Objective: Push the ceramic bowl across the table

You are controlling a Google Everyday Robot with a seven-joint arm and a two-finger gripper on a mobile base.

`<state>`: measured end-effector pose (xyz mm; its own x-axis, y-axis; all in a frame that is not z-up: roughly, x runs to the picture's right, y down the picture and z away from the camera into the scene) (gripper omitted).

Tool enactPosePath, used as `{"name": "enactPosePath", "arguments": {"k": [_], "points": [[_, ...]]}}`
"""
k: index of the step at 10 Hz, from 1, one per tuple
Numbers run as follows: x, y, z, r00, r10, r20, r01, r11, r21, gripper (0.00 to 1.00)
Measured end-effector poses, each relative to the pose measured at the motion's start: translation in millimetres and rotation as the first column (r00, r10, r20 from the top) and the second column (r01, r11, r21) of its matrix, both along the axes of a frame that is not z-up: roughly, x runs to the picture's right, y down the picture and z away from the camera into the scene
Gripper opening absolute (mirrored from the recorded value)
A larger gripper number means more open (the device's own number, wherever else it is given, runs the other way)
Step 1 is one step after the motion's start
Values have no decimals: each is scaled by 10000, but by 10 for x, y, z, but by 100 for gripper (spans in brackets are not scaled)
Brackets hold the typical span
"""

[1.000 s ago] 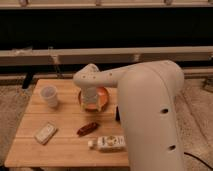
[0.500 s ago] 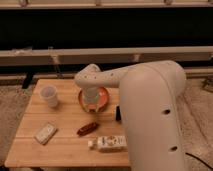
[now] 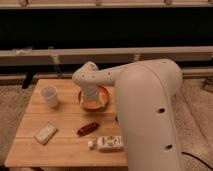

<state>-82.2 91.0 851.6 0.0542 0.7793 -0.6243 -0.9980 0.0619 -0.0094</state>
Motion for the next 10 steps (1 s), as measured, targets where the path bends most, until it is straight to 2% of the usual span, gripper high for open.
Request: {"name": "enactPosePath", "arguments": {"k": [6,10], "points": [[7,-193,266,9998,-63,166,57,9992,407,80],[-15,-165,448,9987,-129,500,106,9988,472,80]]}}
